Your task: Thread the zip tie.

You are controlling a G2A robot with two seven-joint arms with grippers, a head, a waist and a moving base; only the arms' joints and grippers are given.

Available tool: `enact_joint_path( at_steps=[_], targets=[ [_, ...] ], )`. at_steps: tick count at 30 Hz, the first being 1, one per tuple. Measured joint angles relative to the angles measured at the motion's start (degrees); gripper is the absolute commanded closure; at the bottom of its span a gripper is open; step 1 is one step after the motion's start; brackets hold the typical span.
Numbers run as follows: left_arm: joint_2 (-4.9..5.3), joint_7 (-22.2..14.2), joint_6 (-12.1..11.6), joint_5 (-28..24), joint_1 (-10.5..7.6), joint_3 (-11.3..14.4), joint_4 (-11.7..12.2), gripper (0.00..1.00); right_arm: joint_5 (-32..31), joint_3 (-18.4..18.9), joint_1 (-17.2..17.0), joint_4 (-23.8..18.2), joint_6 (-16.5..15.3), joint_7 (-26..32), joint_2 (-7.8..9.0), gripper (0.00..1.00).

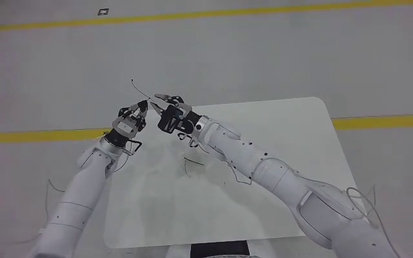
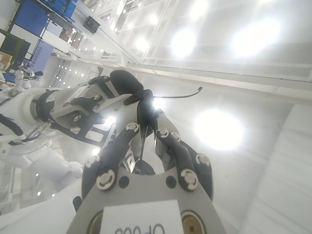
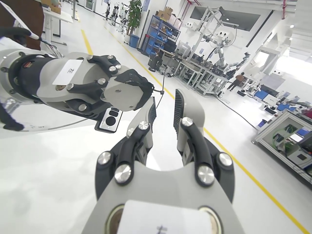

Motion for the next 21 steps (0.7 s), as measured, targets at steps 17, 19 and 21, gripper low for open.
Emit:
enact_joint_path(
  at_steps=[17,19,21],
  targets=[
    [0.0,0.0,0.0,0.0,0.0,0.0,0.0,1.0,-3.6,3.0,-1.0,1.0,-2.3,-1.1,-1.54,1.0],
    [0.0,0.0,0.0,0.0,0.0,0.0,0.0,1.0,-4.0,3.2,-1.1,1.1,-2.7,-1.1,-1.68,1.0],
    [0.0,0.0,0.0,0.0,0.0,0.0,0.0,1.0,-4.5,3.5,-1.2,1.3,-2.9,-1.1,-1.83,1.0]
  ],
)
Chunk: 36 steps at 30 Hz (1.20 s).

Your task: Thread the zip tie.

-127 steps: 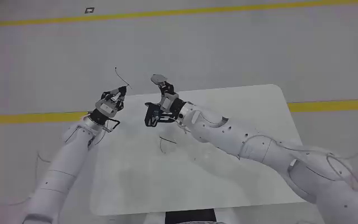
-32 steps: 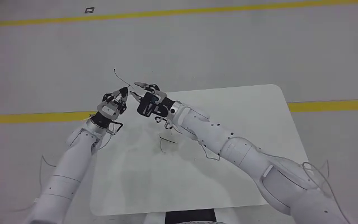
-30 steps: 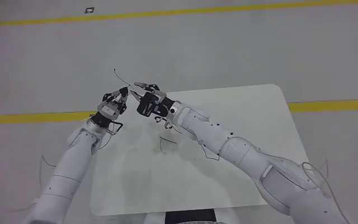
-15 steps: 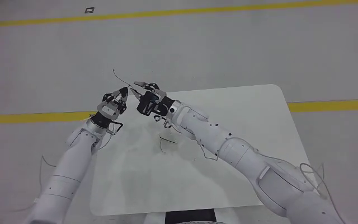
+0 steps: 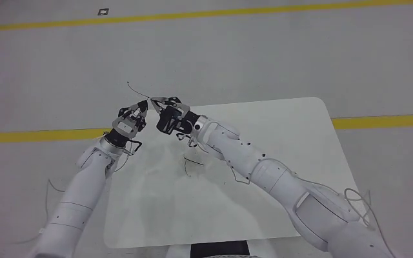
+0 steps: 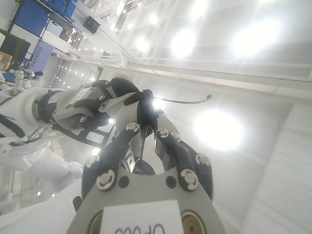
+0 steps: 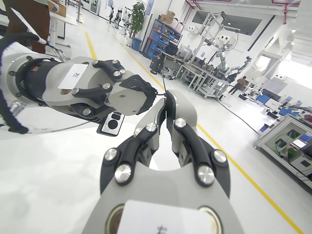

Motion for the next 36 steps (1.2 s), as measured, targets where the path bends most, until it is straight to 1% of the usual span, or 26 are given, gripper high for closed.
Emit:
enact_joint_path(
  at_steps=[7,12,18,29,36],
  targets=[
    [0.0,0.0,0.0,0.0,0.0,0.0,0.0,1.0,-1.6,1.4,-0.9,0.1,0.2,0.9,-0.21,1.0],
    [0.0,0.0,0.0,0.0,0.0,0.0,0.0,1.0,-3.0,2.9,-1.9,-0.3,0.6,1.7,-0.01,1.0],
    [0.0,0.0,0.0,0.0,0.0,0.0,0.0,1.0,-4.3,4.5,-3.1,-1.5,0.4,2.5,0.39,1.0],
    [0.0,0.0,0.0,0.0,0.0,0.0,0.0,1.0,-4.3,5.3,-4.4,-3.5,1.0,4.1,1.89,1.0],
    [0.0,0.0,0.0,0.0,0.0,0.0,0.0,1.0,-4.3,6.2,-5.5,-4.7,0.8,5.0,2.89,1.0]
  ],
)
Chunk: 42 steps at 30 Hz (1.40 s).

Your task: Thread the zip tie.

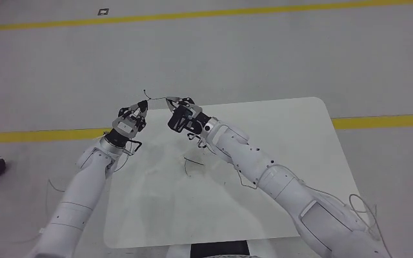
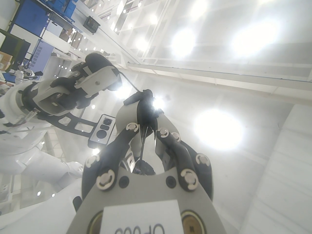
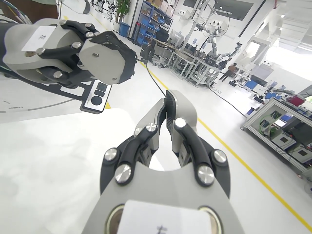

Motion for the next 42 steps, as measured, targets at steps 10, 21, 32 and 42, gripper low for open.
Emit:
enact_joint_path(
  at_steps=[10,21,32,42],
  targets=[
    [0.0,0.0,0.0,0.0,0.0,0.0,0.0,1.0,0.0,0.4,-0.8,-1.6,0.3,1.1,1.32,1.0],
    [0.0,0.0,0.0,0.0,0.0,0.0,0.0,1.0,0.0,1.2,-2.0,-3.1,0.8,2.5,2.86,1.0],
    [0.0,0.0,0.0,0.0,0.0,0.0,0.0,1.0,0.0,1.2,-2.7,-4.9,1.0,3.4,4.09,1.0],
    [0.0,0.0,0.0,0.0,0.0,0.0,0.0,1.0,0.0,3.2,-5.3,-7.0,1.4,4.8,7.35,0.0]
  ],
)
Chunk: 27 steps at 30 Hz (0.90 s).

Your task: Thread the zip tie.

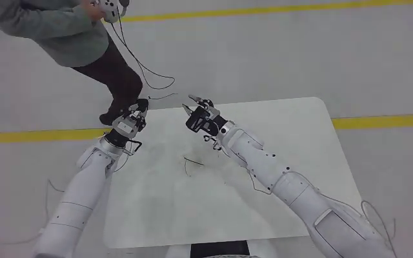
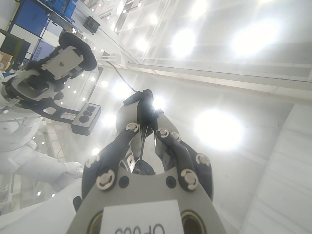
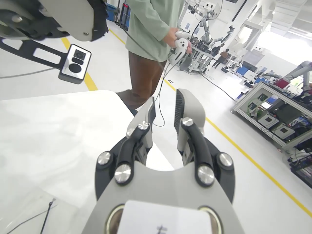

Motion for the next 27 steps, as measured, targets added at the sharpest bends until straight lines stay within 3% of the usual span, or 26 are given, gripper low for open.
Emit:
enact_joint_path(
  at_steps=[7,18,27],
  targets=[
    [0.0,0.0,0.0,0.0,0.0,0.0,0.0,1.0,0.0,0.9,-1.9,-5.1,0.0,1.5,5.76,0.0],
    [0.0,0.0,0.0,0.0,0.0,0.0,0.0,1.0,0.5,1.5,-2.6,-5.4,0.4,1.6,5.96,0.0],
    [0.0,0.0,0.0,0.0,0.0,0.0,0.0,1.0,0.0,9.6,-9.6,-9.3,-0.1,0.4,8.4,0.0]
  ],
)
